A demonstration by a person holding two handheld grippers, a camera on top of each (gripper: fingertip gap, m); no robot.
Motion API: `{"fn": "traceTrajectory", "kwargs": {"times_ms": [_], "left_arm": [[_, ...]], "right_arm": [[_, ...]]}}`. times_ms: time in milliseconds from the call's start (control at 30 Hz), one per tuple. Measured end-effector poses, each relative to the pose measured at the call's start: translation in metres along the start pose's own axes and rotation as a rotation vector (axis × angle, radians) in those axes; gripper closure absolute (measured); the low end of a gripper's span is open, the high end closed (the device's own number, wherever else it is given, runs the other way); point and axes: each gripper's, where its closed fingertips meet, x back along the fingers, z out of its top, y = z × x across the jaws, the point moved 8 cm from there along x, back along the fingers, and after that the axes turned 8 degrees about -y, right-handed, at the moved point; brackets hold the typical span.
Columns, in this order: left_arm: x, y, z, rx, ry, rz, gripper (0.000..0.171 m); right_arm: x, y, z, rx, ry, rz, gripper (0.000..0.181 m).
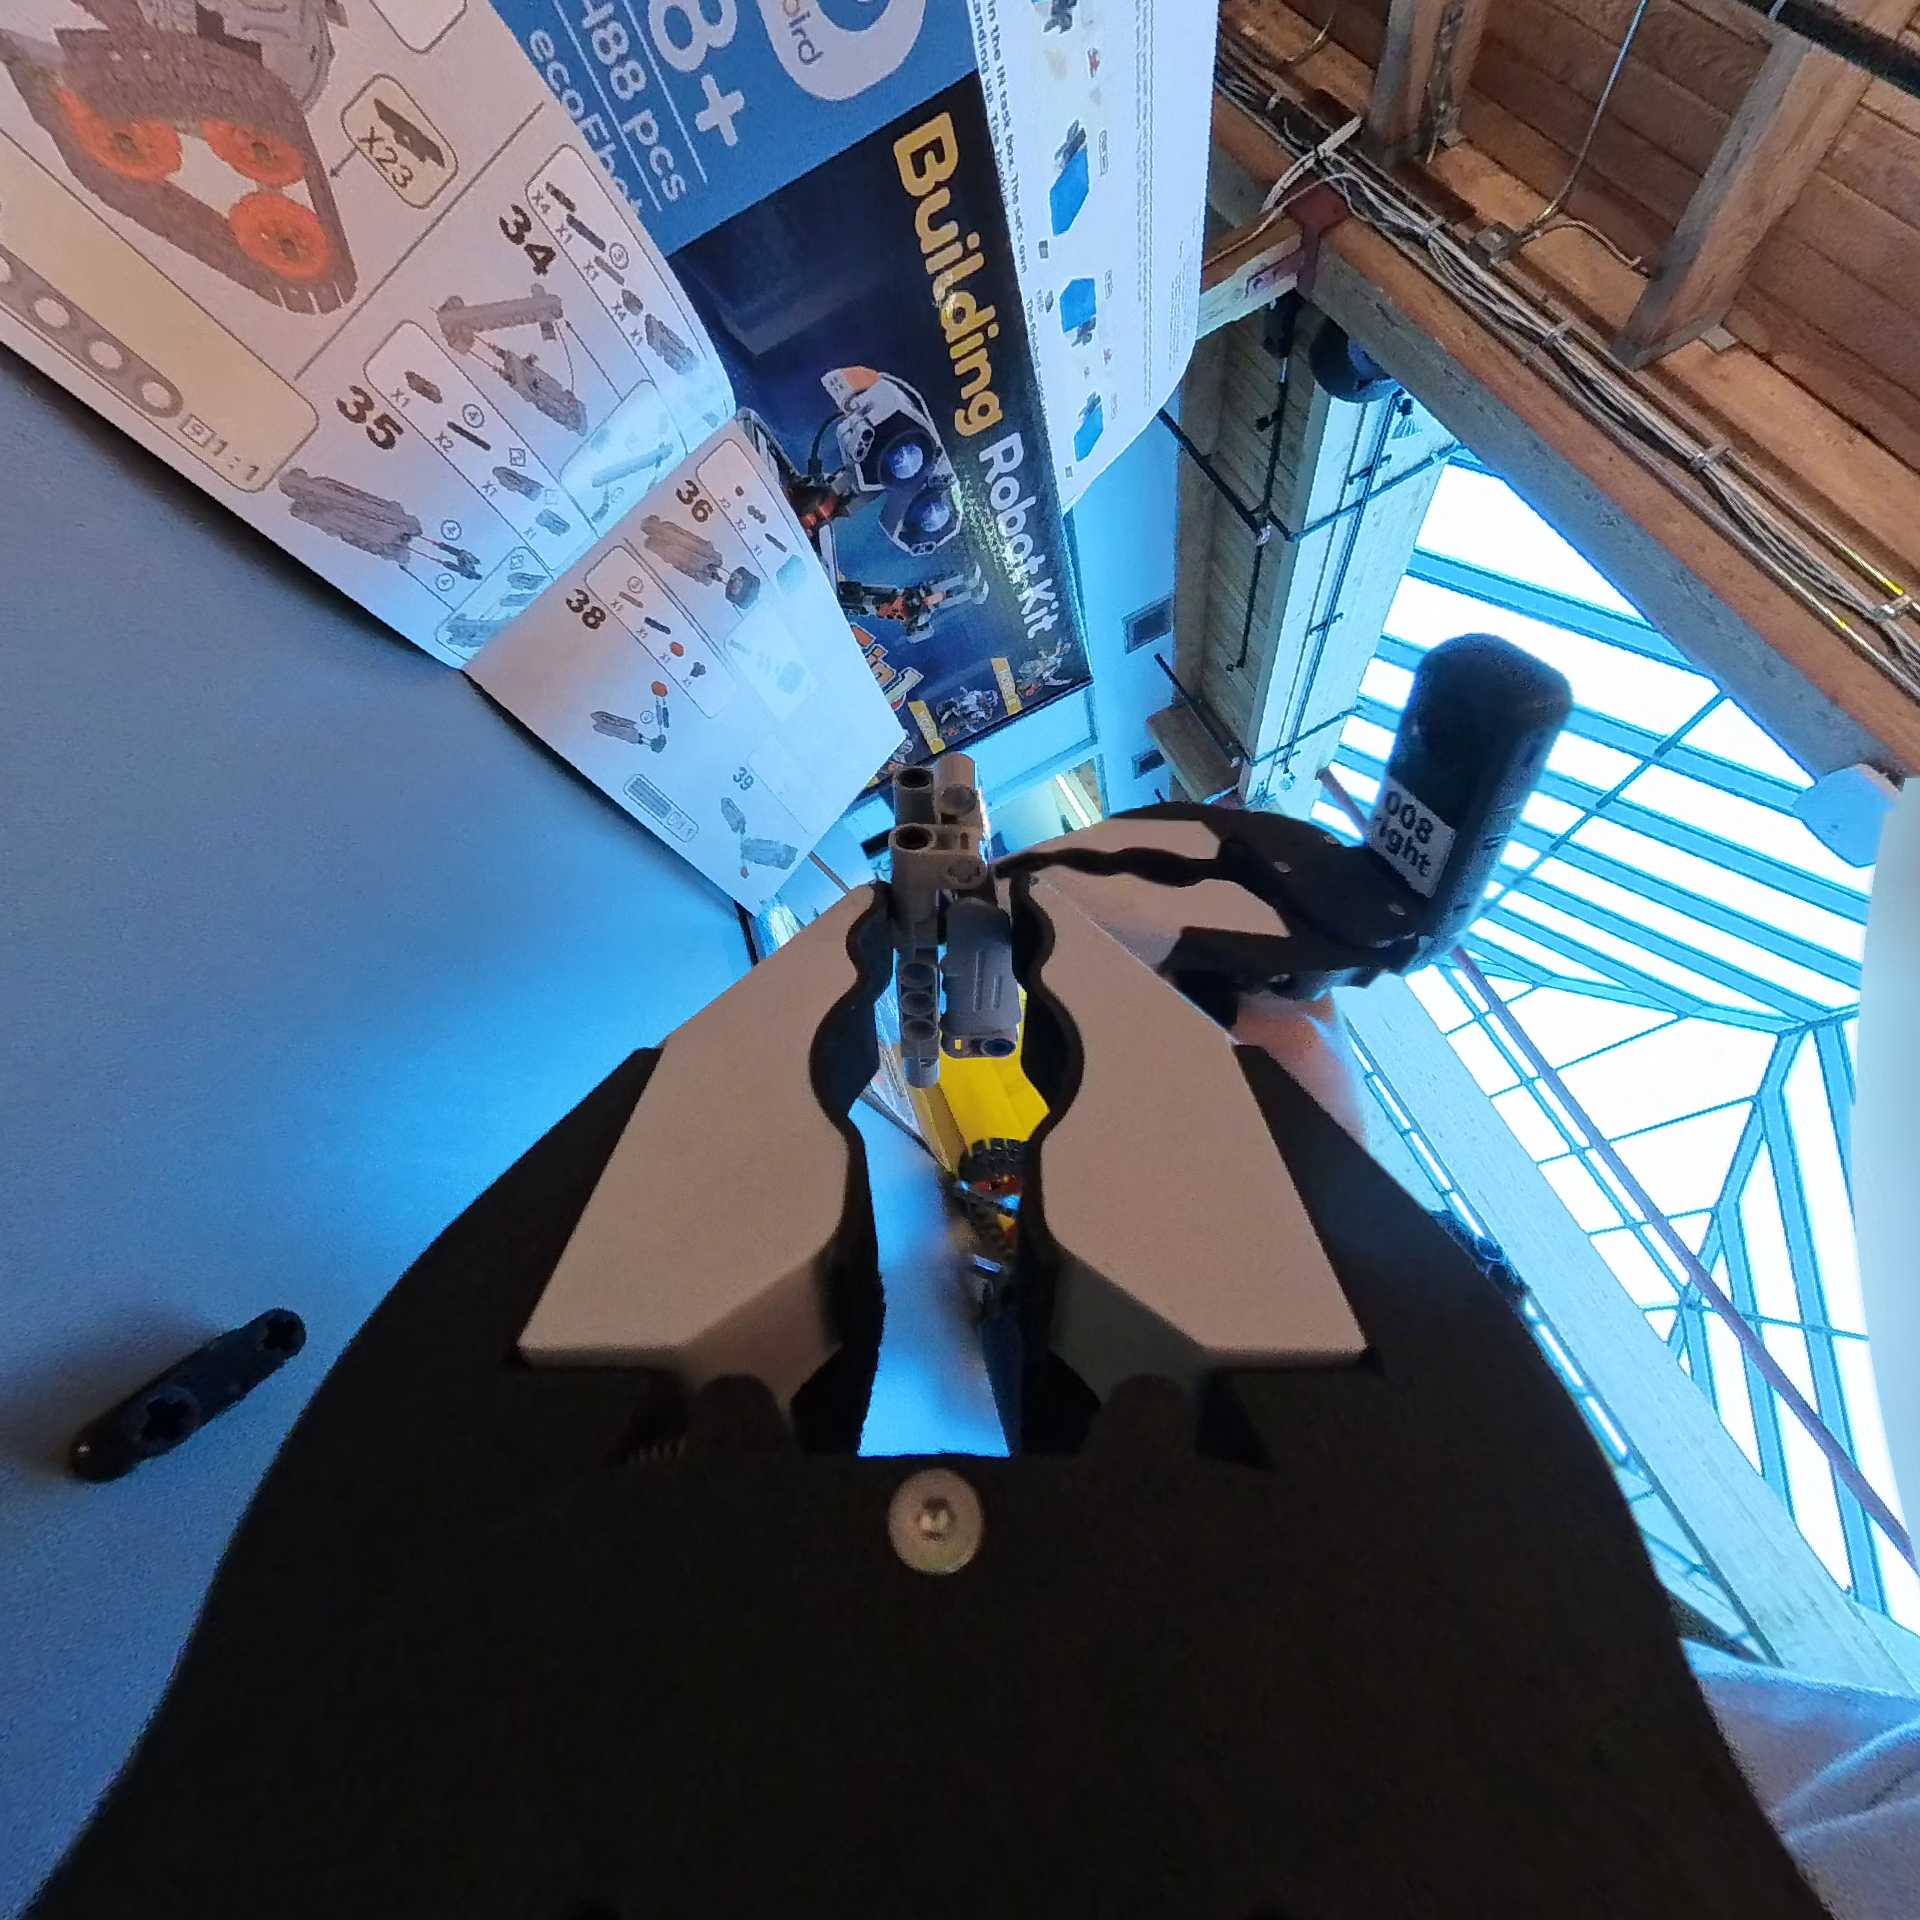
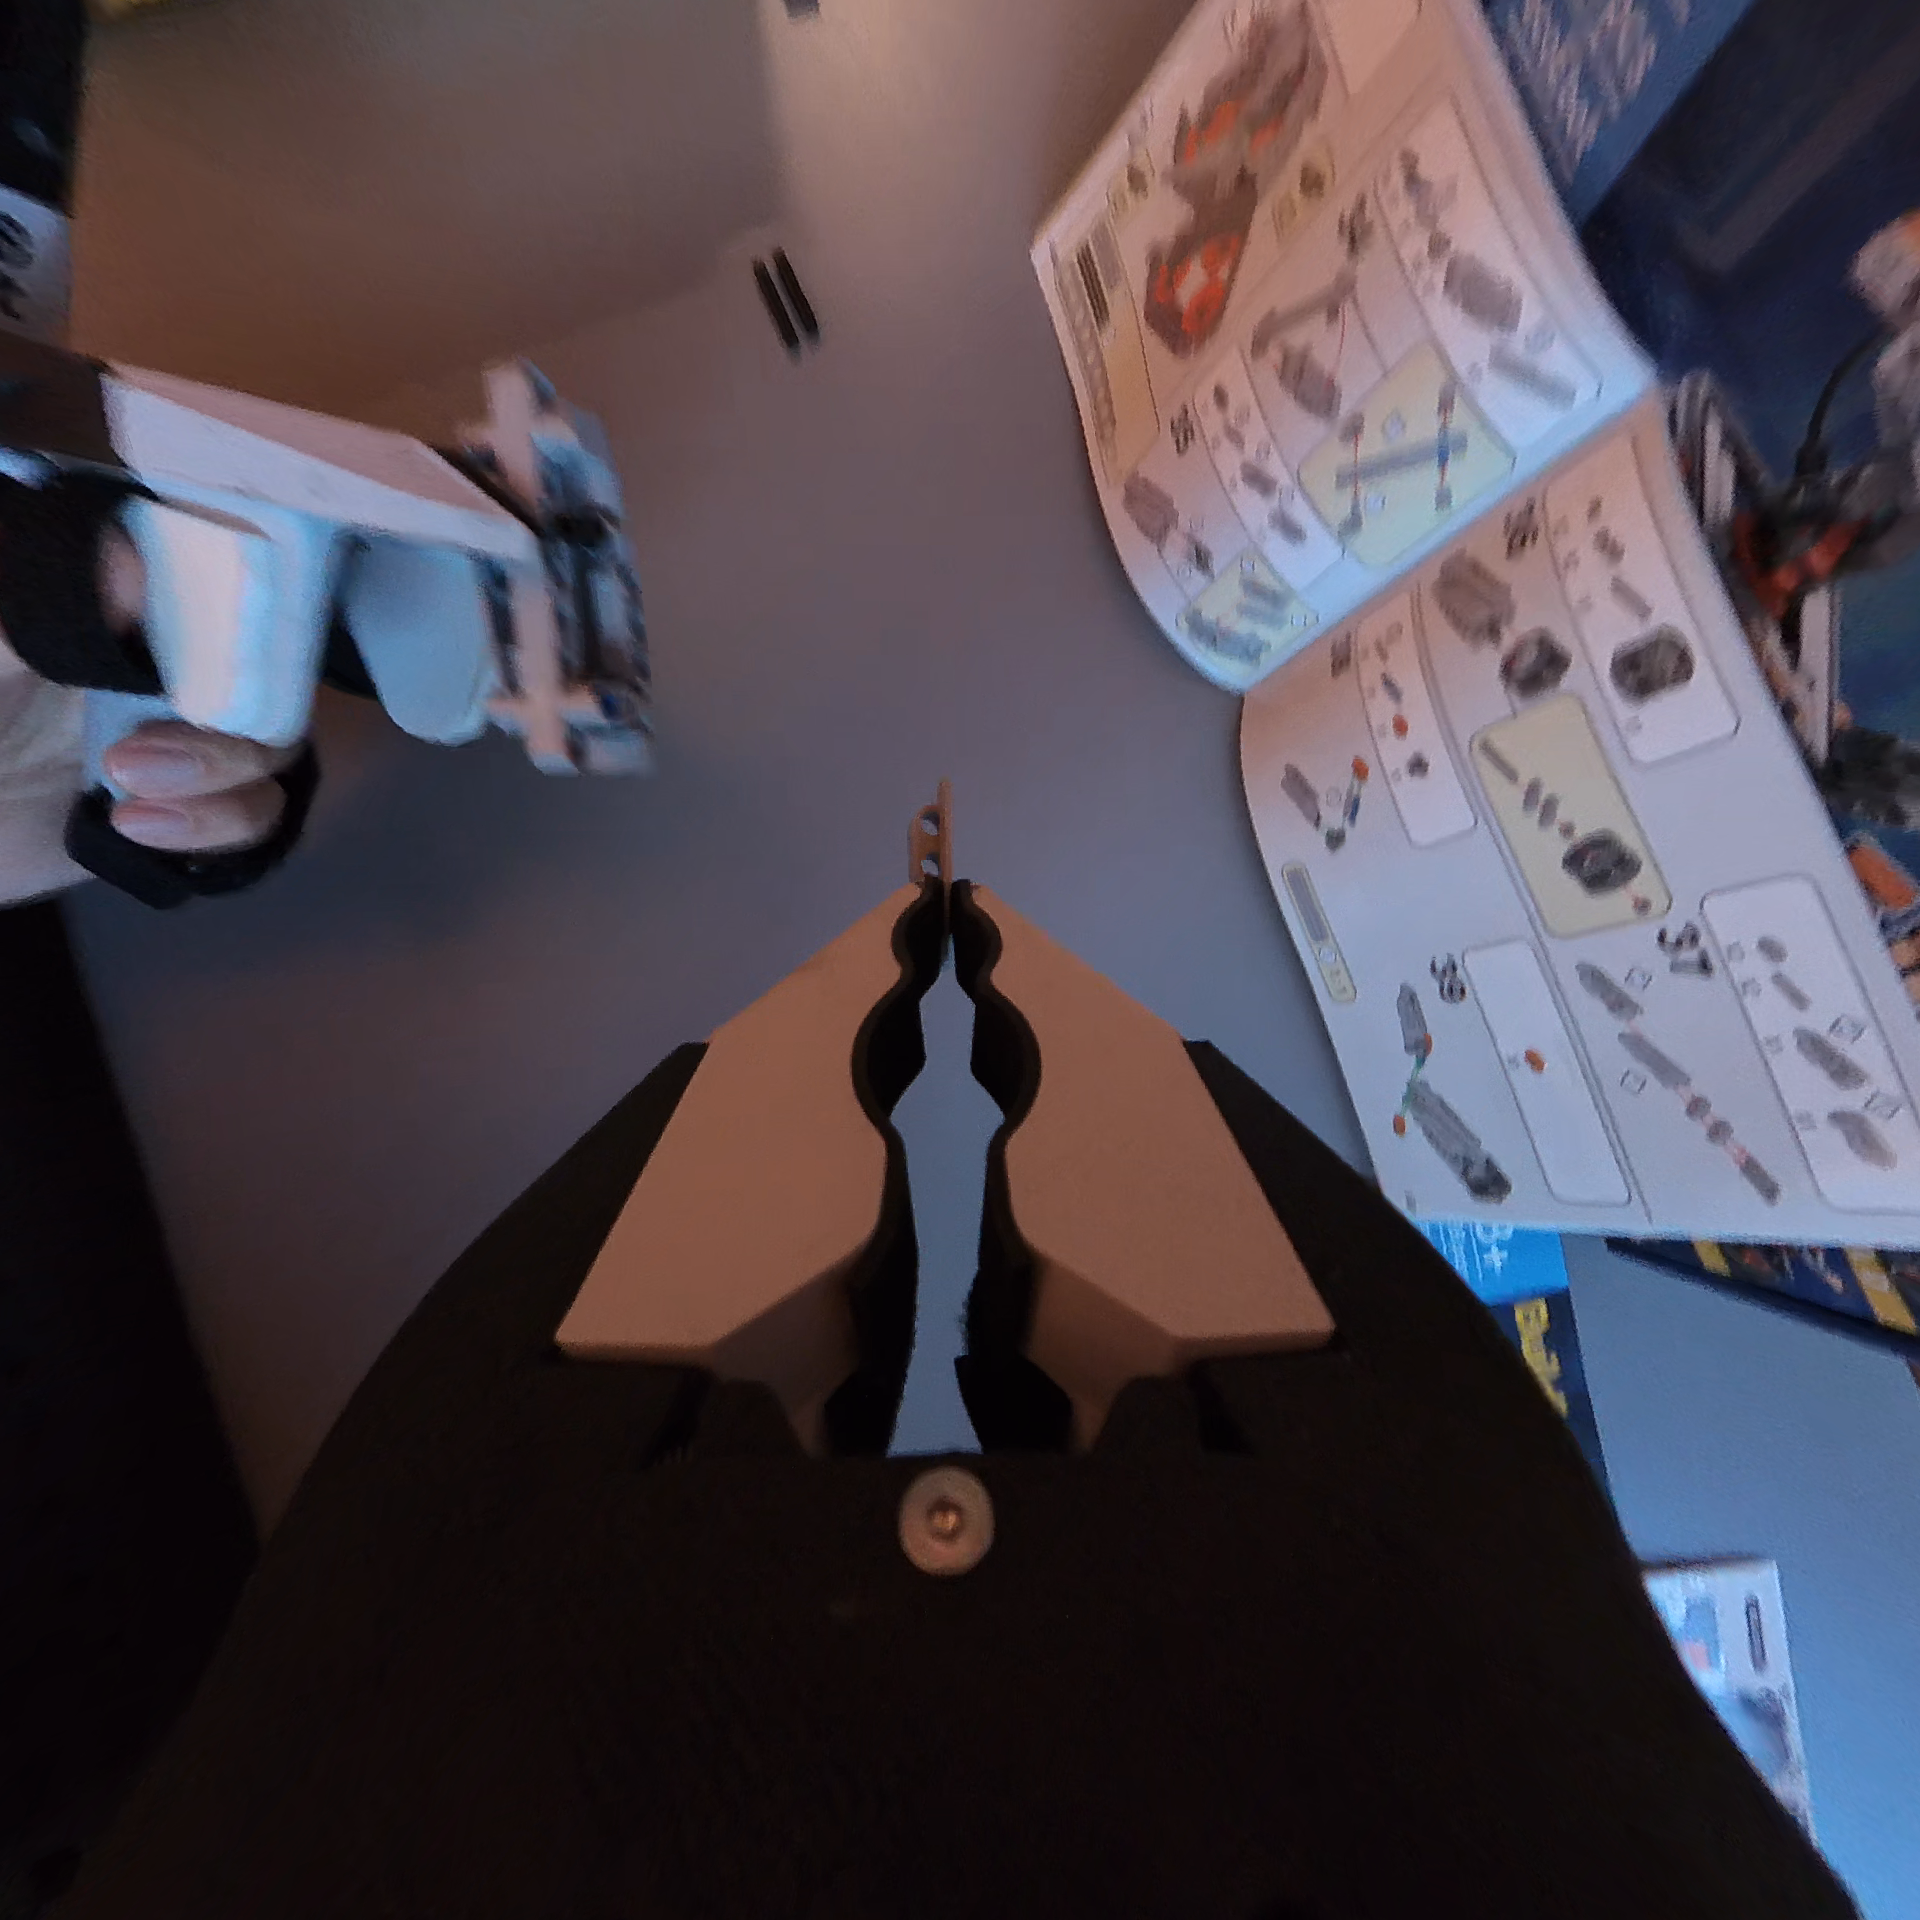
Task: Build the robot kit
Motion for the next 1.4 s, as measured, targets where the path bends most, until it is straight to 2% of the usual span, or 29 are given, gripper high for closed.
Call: {"fn": "traceTrajectory", "kwargs": {"times_ms": [133, 267, 367, 500, 567, 867, 1267, 1400], "left_arm": [[0.002, 0.004, 0.003, -0.032, 0.014, -0.003, 0.152], [0.008, 0.016, 0.012, -0.117, 0.057, -0.016, 0.152], [0.011, 0.026, 0.016, -0.199, 0.092, -0.034, 0.152], [0.014, 0.04, 0.018, -0.265, 0.133, -0.096, 0.152], [0.016, 0.045, 0.02, -0.286, 0.16, -0.136, 0.152], [0.02, 0.056, 0.022, -0.343, 0.189, -0.186, 0.152], [0.021, 0.056, 0.023, -0.293, 0.202, -0.246, 0.152], [0.022, 0.054, 0.024, -0.265, 0.21, -0.254, 0.152]], "right_arm": [[0.016, -0.027, 0.029, 0.136, 0.217, -0.024, 0.181], [0.027, -0.06, 0.049, 0.275, 0.346, -0.098, 0.181], [0.031, -0.079, 0.059, 0.311, 0.402, -0.121, 0.181], [0.036, -0.087, 0.064, 0.332, 0.452, -0.237, 0.18], [0.04, -0.094, 0.066, 0.34, 0.492, -0.238, 0.18], [0.037, -0.102, 0.066, 0.393, 0.455, -0.273, 0.18], [0.034, -0.104, 0.067, 0.417, 0.47, -0.287, 0.18], [0.032, -0.107, 0.067, 0.447, 0.464, -0.334, 0.18]]}}
